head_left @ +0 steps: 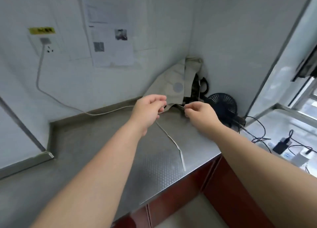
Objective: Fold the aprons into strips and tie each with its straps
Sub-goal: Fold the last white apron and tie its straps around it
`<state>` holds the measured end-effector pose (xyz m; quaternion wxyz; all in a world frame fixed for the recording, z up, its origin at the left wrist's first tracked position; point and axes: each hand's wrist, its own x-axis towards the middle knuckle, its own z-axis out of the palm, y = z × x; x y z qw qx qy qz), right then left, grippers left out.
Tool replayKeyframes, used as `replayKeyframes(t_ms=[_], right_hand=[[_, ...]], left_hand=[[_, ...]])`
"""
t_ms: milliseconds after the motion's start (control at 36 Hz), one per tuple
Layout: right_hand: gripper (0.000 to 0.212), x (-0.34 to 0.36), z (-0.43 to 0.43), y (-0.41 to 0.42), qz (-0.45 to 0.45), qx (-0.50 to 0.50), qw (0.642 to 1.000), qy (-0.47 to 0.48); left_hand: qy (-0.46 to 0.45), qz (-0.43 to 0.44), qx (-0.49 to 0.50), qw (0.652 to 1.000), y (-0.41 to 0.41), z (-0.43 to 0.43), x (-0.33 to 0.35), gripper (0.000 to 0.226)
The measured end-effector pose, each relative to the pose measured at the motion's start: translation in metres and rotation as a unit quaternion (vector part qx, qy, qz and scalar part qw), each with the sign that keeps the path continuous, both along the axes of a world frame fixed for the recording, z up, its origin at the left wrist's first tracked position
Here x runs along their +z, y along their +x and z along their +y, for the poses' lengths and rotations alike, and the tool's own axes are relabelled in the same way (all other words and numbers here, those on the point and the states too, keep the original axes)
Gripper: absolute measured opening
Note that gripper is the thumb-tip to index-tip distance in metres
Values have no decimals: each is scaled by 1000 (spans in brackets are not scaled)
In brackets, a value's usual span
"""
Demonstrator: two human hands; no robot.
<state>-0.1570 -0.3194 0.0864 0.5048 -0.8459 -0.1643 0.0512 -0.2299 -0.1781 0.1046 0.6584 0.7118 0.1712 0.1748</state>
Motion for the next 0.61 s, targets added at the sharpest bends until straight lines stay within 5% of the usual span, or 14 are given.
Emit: replayKeyframes(t_ms=[389,611], right_hand=[[30,-31,-21,152,20,-49,996,-69],[36,-39,24,261,22,-42,995,-84]], left_hand=[[23,42,4,999,172,6,-59,14],[192,71,-1,979,294,50,-69,43]])
